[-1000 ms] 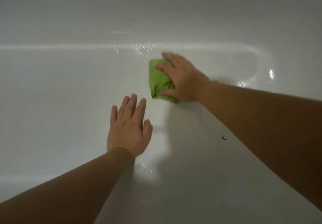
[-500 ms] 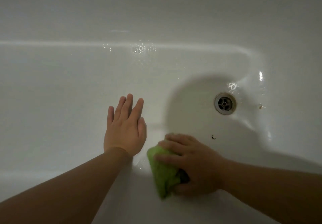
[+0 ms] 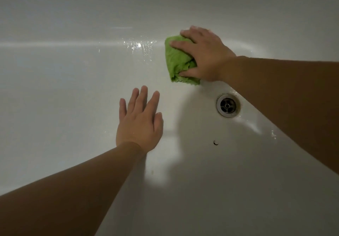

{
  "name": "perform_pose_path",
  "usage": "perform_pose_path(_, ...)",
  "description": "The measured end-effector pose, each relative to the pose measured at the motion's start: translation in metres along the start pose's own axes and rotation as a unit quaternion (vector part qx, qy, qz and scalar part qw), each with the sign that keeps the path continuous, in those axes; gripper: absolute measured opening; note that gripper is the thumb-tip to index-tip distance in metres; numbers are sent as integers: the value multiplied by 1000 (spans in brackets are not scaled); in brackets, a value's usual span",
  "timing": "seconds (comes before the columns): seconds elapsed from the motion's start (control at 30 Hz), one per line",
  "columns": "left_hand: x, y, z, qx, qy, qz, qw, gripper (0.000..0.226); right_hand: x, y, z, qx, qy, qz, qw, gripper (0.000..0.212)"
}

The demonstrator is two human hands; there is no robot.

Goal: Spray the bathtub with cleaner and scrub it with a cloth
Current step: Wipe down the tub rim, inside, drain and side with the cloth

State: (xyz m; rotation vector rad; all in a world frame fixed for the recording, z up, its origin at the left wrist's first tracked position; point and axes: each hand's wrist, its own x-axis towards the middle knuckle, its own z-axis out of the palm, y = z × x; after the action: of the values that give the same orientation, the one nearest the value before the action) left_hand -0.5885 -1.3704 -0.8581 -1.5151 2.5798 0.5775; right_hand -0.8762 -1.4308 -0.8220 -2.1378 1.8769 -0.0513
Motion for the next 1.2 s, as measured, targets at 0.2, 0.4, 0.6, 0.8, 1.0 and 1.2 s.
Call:
perform_pose_path(0.2,-7,-2,-1,-8,-19,18,1000,58,-87,-44,44,46,0,-15,999,77)
perform_pose_path(0.4,-22,0,0,10,-44,24,999,61,-183,-88,70,80,-65,-96,990,80)
perform_pose_path(0.6,9,11,1,5,-14,58,998,59,-90,-28,59,23,31,-9,999,78)
perform_pose_path(0.8,40,22,5,22,-1,91,996,60,-53,26,33,-15,113,115,987,79)
perform_pose_path(1.0,38,26,6,22,-5,98,995,61,-143,-38,66,81,78,114,987,75)
perform_pose_path(1.2,43,33,7,13,0,100,995,59,-110,-14,57,16,93,123,988,75)
